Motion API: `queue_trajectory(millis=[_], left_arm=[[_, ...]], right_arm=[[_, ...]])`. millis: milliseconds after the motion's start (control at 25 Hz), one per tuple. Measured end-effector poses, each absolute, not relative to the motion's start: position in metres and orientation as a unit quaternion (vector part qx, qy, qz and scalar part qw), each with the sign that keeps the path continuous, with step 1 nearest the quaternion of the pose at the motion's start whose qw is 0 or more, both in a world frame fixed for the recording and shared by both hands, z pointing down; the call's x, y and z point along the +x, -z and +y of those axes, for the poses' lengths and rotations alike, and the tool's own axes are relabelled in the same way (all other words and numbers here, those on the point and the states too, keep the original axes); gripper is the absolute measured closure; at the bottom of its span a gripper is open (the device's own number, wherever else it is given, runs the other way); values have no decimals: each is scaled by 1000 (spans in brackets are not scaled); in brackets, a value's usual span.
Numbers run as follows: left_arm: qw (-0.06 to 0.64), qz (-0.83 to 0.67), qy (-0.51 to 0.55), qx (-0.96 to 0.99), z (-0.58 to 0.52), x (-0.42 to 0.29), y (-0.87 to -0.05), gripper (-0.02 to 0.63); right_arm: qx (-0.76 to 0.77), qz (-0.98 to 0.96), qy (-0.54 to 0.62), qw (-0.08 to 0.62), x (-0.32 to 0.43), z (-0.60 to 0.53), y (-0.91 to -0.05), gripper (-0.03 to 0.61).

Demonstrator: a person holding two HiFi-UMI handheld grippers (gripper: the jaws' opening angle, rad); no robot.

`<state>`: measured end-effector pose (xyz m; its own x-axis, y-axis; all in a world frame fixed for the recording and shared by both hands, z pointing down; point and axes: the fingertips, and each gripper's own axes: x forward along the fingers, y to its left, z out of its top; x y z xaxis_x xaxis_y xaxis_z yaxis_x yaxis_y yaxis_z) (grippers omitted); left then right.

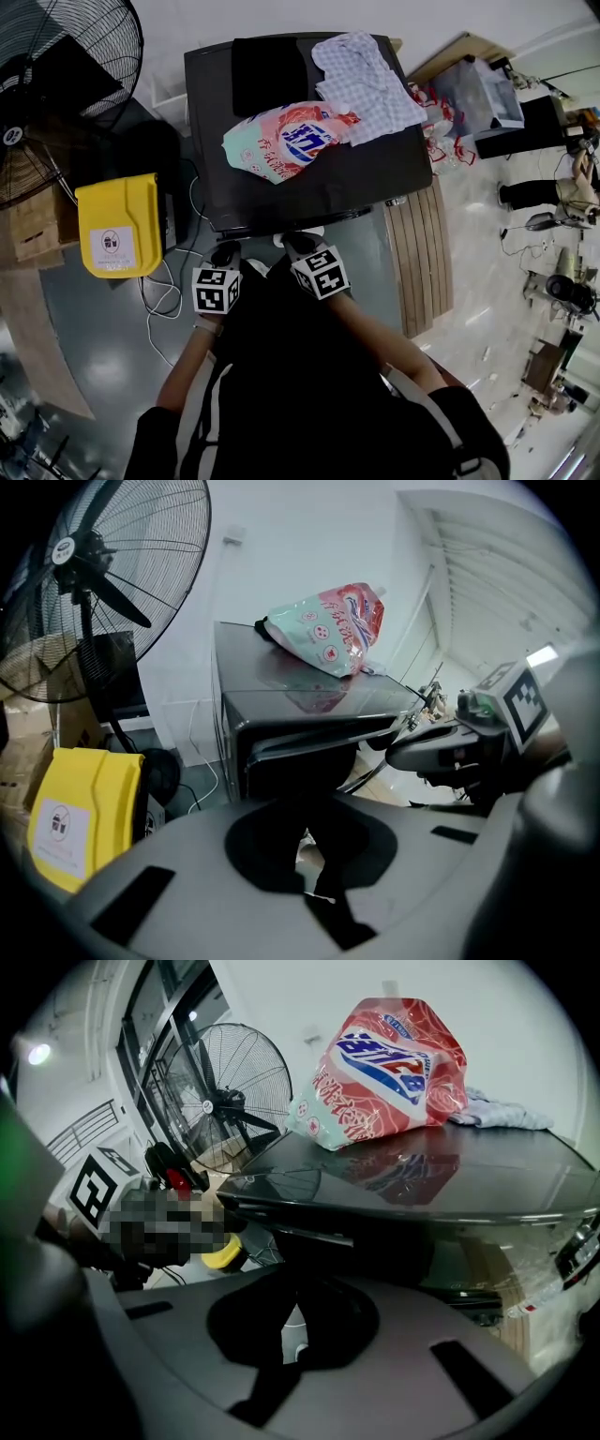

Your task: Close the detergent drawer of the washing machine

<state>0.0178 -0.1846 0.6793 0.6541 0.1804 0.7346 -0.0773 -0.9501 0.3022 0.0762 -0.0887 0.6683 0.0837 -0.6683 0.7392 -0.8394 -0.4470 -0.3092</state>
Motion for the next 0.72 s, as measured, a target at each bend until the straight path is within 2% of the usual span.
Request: queue_trajectory(millis=[720], left_arm=[[129,34,-416,900,-195,36,-678,603]], right_arm=[[729,-528,-421,116,94,-101,-666,565]])
